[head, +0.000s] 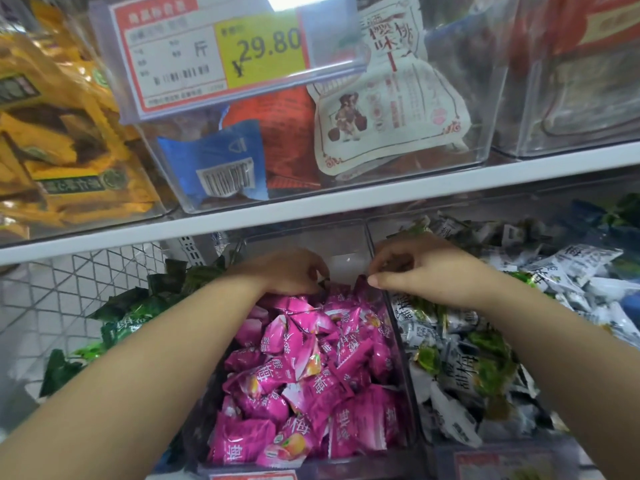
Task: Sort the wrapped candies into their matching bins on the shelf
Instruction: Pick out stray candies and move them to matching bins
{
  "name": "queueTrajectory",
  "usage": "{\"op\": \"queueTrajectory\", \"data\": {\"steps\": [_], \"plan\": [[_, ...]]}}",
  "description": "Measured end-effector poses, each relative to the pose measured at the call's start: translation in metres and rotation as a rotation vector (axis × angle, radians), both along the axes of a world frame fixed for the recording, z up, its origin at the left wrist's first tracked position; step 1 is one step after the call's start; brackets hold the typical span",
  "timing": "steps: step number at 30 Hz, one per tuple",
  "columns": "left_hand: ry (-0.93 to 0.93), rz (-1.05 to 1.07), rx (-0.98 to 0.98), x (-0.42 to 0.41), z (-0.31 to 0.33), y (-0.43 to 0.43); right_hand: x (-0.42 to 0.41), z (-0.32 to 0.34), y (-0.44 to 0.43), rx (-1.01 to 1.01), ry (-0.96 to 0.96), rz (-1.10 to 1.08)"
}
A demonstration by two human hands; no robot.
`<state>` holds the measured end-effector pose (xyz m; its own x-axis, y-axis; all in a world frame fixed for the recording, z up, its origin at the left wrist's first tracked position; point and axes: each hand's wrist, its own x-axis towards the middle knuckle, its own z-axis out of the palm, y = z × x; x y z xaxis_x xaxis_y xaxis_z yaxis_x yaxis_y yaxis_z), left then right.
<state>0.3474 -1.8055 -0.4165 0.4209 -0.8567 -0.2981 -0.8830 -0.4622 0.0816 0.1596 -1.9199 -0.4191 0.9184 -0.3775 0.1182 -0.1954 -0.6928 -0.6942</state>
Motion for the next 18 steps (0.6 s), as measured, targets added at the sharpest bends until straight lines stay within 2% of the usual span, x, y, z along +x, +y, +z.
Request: {"op": "queueTrajectory", "data": {"steps": [5,13,18], "plan": [[0.036,0.057,0.145,0.003,-0.001,-0.008,-0.001,0.000,-0.003,0.012,0.014,0.009],[0.036,0.156,0.018,0.018,-0.020,-0.014,-0.001,-0.002,-0.005,0.021,0.008,0.015],[-0.004,0.180,0.057,0.019,-0.023,-0.019,-0.003,-0.002,-0.004,0.016,0.026,0.018]]}}
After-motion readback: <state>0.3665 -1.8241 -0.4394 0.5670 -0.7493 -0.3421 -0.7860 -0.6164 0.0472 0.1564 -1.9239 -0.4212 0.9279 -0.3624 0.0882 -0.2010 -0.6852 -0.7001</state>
